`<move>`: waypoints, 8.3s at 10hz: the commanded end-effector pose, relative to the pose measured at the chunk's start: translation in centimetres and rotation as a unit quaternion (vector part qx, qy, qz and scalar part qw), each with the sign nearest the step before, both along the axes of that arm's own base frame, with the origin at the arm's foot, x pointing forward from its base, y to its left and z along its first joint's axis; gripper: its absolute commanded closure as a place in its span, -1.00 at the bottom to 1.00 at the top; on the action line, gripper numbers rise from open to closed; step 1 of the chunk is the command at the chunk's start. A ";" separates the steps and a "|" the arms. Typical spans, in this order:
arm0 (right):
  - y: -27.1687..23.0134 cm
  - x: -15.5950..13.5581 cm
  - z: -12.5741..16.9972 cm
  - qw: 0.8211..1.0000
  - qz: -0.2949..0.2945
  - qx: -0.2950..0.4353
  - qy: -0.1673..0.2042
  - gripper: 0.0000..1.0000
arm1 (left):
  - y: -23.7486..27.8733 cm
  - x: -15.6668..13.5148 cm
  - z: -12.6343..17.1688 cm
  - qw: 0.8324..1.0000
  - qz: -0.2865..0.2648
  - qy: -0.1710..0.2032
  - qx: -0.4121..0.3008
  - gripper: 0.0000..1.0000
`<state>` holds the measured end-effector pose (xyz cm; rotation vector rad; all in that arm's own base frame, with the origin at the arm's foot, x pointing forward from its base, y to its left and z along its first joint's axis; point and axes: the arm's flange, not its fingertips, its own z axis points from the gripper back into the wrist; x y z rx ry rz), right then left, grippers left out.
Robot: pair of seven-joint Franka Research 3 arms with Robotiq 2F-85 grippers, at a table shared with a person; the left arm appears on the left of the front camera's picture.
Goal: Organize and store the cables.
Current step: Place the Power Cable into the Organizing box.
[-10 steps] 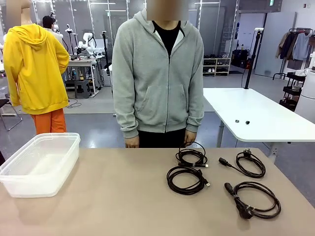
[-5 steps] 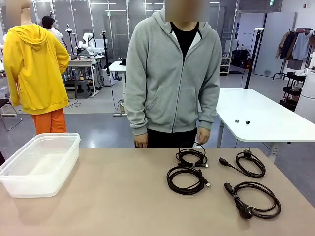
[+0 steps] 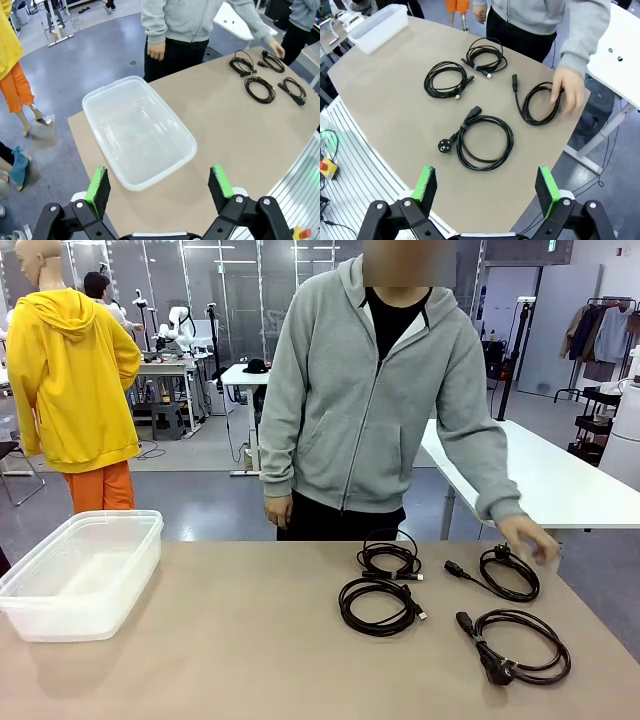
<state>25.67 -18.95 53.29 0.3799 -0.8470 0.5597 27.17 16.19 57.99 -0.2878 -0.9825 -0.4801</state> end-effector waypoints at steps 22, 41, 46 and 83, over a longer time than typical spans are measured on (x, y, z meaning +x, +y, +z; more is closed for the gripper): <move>5.9 5.0 0.1 0.990 -0.023 -0.046 0.129 -1.00 | 0.0 0.0 0.0 1.000 0.000 0.001 0.001 -1.00; 25.7 16.3 -20.7 0.906 -0.198 -0.177 0.330 -1.00 | 0.0 0.0 0.0 1.000 0.000 0.001 0.001 -1.00; 26.4 17.1 -22.7 0.898 -0.217 -0.191 0.331 -1.00 | 0.0 0.0 0.0 1.000 0.000 0.001 0.001 -1.00; 48.9 17.6 -6.3 0.920 -0.215 -0.162 0.284 0.94 | 0.0 0.0 0.0 1.000 0.000 0.001 0.001 -1.00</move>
